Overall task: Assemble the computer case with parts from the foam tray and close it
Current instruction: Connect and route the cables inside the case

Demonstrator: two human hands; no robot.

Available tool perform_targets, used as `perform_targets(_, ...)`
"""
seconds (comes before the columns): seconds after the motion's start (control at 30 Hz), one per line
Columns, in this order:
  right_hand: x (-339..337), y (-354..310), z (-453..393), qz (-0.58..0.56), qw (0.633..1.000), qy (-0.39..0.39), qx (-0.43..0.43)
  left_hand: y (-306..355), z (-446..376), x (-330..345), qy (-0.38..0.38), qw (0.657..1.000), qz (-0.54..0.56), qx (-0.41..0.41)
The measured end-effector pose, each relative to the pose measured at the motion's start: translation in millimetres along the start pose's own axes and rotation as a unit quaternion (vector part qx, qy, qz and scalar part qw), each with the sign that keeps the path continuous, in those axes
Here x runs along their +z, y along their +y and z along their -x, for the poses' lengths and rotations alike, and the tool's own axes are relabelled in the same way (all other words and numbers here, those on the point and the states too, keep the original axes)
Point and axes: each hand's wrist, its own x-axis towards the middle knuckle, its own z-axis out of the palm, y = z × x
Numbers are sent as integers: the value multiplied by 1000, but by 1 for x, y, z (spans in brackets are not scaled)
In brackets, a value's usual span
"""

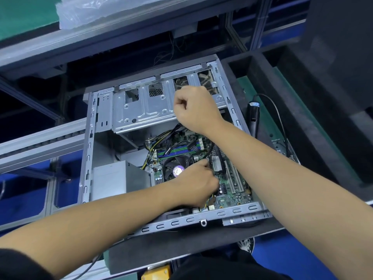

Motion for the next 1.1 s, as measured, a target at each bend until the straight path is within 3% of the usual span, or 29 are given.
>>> perform_targets(1.1,2,2,-1,9,1000,-5,7,6,-8,2,16,1000,22,-13)
